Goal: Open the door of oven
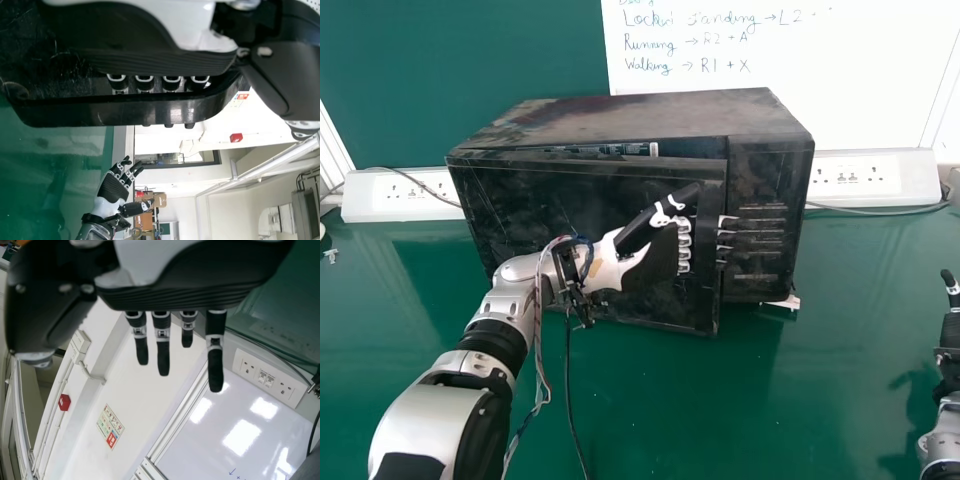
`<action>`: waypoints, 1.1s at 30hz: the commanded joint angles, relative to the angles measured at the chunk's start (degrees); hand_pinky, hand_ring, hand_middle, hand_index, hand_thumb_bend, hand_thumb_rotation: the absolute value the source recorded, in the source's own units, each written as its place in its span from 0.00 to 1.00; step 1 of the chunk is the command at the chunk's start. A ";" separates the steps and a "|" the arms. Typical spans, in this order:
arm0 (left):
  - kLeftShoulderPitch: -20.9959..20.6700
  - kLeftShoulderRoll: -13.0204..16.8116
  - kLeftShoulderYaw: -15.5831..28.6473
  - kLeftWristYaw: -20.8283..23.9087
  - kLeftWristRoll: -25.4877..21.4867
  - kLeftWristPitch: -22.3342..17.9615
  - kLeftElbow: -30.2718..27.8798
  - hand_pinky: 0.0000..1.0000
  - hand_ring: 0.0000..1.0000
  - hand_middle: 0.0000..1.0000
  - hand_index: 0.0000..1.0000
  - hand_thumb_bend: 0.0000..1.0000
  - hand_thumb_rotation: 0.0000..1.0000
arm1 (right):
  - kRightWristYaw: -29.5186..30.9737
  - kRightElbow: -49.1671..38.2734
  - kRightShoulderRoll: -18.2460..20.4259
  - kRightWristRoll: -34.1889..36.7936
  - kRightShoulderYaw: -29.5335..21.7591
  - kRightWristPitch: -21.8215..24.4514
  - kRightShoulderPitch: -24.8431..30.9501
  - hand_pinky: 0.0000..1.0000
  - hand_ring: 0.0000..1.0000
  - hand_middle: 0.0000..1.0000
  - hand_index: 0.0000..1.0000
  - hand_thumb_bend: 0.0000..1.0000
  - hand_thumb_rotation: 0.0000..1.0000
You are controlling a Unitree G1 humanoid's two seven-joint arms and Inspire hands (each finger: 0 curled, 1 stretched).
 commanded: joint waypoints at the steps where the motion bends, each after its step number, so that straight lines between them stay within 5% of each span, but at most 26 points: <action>1: -0.75 0.18 -0.43 -1.66 -0.74 -2.20 -1.29 0.39 0.56 0.78 0.84 0.89 0.95 | -0.38 0.02 -0.32 -0.18 0.09 -0.06 -0.57 0.82 0.92 0.97 0.91 1.00 0.90; 15: 0.58 0.45 -1.04 -3.08 -1.19 -1.92 -2.74 0.38 0.55 0.76 0.84 0.89 0.95 | -1.96 -0.29 -0.29 -0.65 0.59 -0.24 -0.46 0.77 0.87 0.93 0.89 1.00 0.90; 24: 2.01 0.33 -2.17 1.11 -0.25 -0.77 -3.56 0.38 0.59 0.76 0.83 0.86 0.95 | -2.64 0.05 -0.68 -0.88 0.74 -0.74 -0.35 0.73 0.84 0.92 0.87 1.00 0.90; 33: 3.54 1.84 -1.72 -4.15 -2.53 1.56 -4.87 0.39 0.59 0.75 0.82 0.87 0.91 | -2.02 -0.47 -0.57 -0.47 0.58 -0.51 -0.37 0.68 0.80 0.91 0.86 1.00 0.91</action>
